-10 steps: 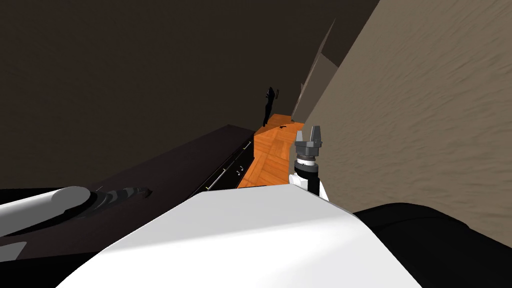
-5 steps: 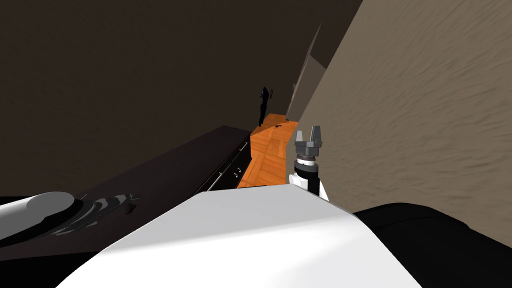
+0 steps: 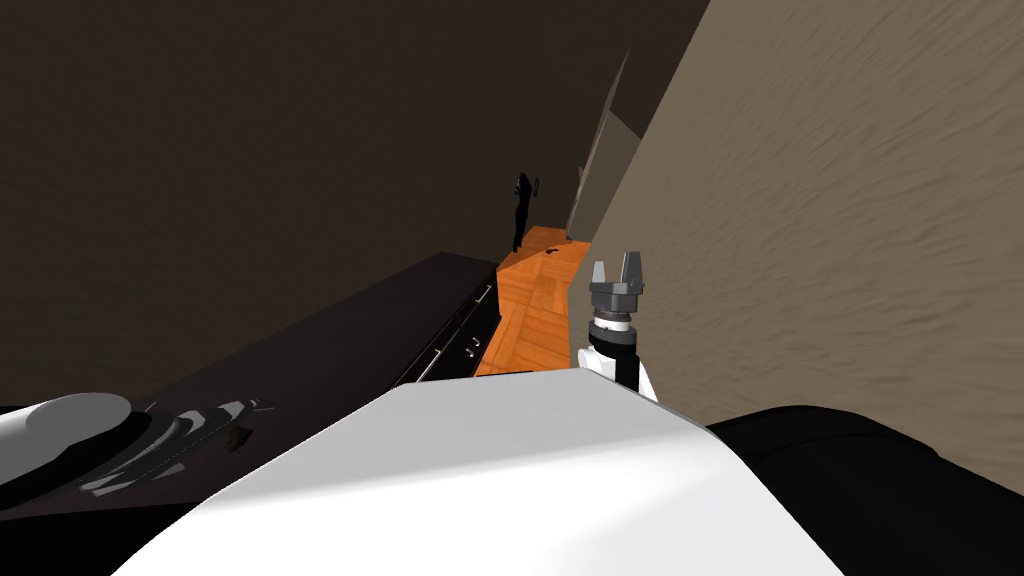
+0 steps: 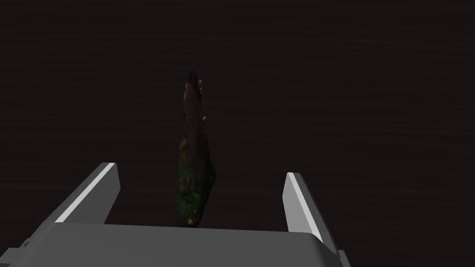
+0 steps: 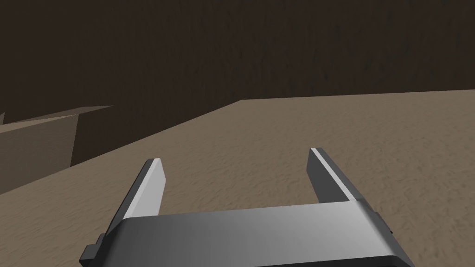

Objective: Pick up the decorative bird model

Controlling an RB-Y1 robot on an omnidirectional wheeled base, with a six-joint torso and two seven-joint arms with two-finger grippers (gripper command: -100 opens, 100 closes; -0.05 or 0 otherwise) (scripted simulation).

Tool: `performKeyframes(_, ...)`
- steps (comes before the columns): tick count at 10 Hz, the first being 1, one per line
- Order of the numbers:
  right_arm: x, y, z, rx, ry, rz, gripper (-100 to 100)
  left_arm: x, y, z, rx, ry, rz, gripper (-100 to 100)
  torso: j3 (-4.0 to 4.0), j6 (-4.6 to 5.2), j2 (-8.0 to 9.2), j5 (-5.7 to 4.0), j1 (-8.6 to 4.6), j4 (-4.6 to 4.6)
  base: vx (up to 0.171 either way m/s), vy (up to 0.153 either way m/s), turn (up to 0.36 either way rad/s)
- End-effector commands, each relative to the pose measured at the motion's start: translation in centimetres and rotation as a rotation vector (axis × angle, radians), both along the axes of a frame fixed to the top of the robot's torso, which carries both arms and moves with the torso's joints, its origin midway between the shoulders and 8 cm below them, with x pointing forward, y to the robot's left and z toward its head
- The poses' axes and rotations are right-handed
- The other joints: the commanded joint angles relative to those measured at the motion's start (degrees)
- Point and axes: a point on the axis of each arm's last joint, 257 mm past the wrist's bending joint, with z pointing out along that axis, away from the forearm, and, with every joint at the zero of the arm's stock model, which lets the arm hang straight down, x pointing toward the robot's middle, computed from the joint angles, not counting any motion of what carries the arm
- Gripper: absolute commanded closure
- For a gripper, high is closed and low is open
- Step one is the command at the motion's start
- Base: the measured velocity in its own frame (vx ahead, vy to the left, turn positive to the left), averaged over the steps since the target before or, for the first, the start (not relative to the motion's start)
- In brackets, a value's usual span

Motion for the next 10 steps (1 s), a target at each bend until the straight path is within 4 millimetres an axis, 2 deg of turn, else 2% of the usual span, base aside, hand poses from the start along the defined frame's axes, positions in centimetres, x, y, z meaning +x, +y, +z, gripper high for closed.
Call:
performKeyframes(1, 0.0, 0.0, 0.0, 0.000, 0.000, 0.000, 0, 0.0, 0.0, 0.0, 0.000, 0.000, 0.000, 0, 0.00, 0.00, 0.00, 0.00, 0.00, 0.00, 0.000, 0.000, 0.000)
performKeyframes(2, 0.0, 0.0, 0.0, 0.000, 0.000, 0.000, 0, -0.2, 0.1, -1.2, 0.000, 0.001, -0.005, -100, 0.00, 0.00, 0.01, -0.01, -0.02, 0.00, 0.030, 0.018, 0.032)
performKeyframes(4, 0.0, 0.0, 0.0, 0.000, 0.000, 0.000, 0, -0.5, 0.2, -2.2, 0.000, 0.002, -0.009, -100, -0.07, 0.00, -0.12, 0.02, 0.06, -0.03, 0.041, 0.020, 0.016)
performKeyframes(5, 0.0, 0.0, 0.0, 0.000, 0.000, 0.000, 0, -0.4, 0.1, -1.8, -0.002, 0.002, -0.006, -100, -0.08, 0.00, -0.13, 0.02, 0.05, -0.03, 0.017, 0.005, 0.001)
performKeyframes(6, 0.0, 0.0, 0.0, 0.000, 0.000, 0.000, 0, -0.4, 0.2, -1.8, 0.000, 0.001, -0.007, 100, -0.05, 0.01, -0.08, 0.00, 0.01, -0.02, 0.000, 0.000, 0.000)
performKeyframes(10, 0.0, 0.0, 0.0, 0.000, 0.000, 0.000, 0, -0.3, 0.3, -1.6, 0.005, 0.000, -0.008, 100, -0.04, 0.07, -0.06, 0.25, 0.17, -0.03, 0.000, 0.002, 0.005)
